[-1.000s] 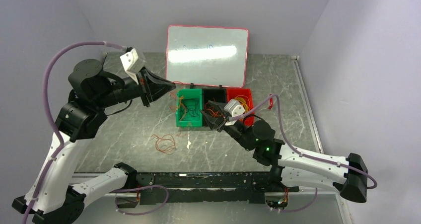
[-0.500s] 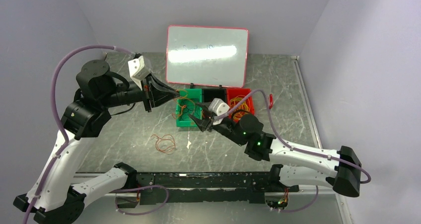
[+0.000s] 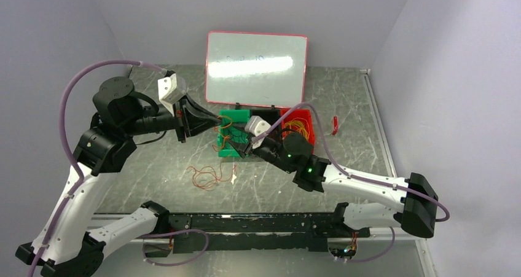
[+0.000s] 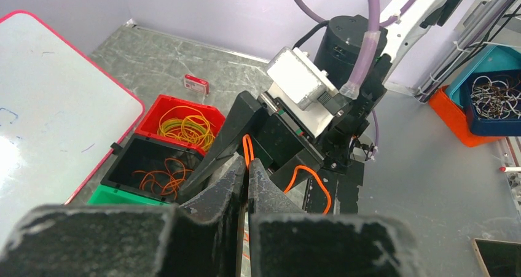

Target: Untangle the cables

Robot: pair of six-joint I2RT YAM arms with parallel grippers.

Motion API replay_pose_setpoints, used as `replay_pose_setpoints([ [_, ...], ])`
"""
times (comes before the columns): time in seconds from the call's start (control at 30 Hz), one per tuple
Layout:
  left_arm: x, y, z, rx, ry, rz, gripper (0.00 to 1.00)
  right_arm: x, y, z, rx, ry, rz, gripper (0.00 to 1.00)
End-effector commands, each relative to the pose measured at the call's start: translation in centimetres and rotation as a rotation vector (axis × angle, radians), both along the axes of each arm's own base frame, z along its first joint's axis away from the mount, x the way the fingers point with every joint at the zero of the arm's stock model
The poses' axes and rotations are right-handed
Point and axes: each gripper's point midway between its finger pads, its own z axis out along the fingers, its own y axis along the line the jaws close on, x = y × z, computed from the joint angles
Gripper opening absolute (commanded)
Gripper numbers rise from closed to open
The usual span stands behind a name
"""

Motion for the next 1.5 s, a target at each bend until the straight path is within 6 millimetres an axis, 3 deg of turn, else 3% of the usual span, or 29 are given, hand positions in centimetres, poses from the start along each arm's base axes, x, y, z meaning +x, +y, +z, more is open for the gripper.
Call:
replay_pose_setpoints([
  [0.0,-0.7,-0.2,0.5,-0.016,-0.037,-0.039,0.07,-0.5,1.3,0.4,0.0,0.003,0.082,0.48],
  [0.2,-0.9,-0.1,0.5,-0.02,-0.041,-0.042,0.07,-0.7,2.6,-1.2,-0.029,0.041,0.131,0.36],
  [0.5,-0.7,0.0,-0.4,-0.009,-0.007,-0.021,0.07,0.4,1.2,0.3,0.017,0.019,0.04,0.0],
  [0.6,-0.7,0.1,-1.0,-0.015,0.009,-0.004,0.12,1.4,0.0,0.2,0.016,0.043,-0.046,0.0],
  [0.77,-0.6,0.4,-2.7,-0.029,0.05,0.034,0.34,4.7,-3.7,-0.6,0.052,0.113,-0.244,0.0],
  [1.03,1.8,1.5,-7.9,0.0,0.207,0.226,0.53,9.4,-9.5,0.4,0.137,0.183,-0.449,0.0],
  [1.2,3.0,2.2,-10.1,0.019,0.263,0.324,0.58,11.6,-11.3,0.5,0.158,0.188,-0.506,0.0],
  [1.47,4.9,3.4,-11.5,0.039,0.299,0.456,0.56,14.8,-12.2,-0.9,0.164,0.182,-0.535,0.0],
])
